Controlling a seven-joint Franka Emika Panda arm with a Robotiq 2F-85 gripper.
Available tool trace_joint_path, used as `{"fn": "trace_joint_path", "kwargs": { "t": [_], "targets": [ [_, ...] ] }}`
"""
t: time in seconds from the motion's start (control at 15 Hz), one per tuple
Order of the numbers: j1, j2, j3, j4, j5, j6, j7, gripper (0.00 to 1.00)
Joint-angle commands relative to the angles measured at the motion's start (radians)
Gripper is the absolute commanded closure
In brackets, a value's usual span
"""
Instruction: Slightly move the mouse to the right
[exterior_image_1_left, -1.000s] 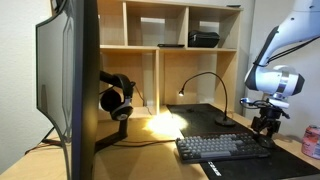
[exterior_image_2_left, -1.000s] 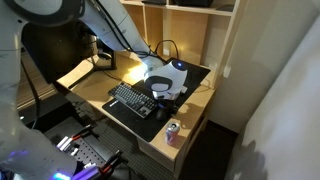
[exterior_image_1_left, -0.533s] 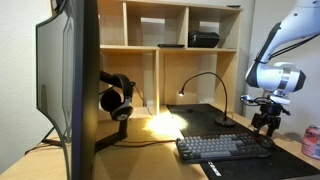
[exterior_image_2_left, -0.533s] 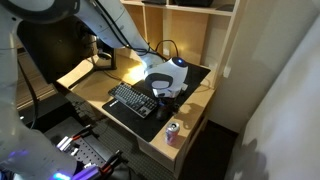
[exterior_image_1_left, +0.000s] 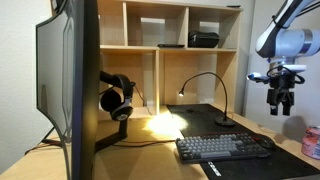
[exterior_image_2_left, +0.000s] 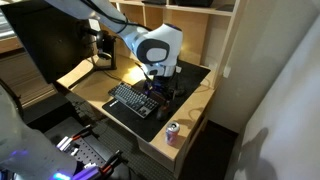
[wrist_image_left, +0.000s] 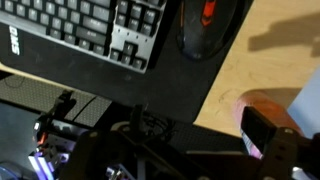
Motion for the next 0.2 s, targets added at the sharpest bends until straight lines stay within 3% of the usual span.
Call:
{"fn": "trace_joint_path", "kwargs": {
  "t": [0.0, 0.07, 0.13],
  "targets": [
    [0.009, -0.194, 0.049, -0.062, -0.133, -0.214, 0.116, 0.00],
    [-0.020, -0.096, 0.048, -0.010, -0.086, -0.144, 0.073, 0.00],
    [-0.019, -0.139, 0.063, -0.016, -0.104, -0.193, 0.093, 0.00]
  ]
}}
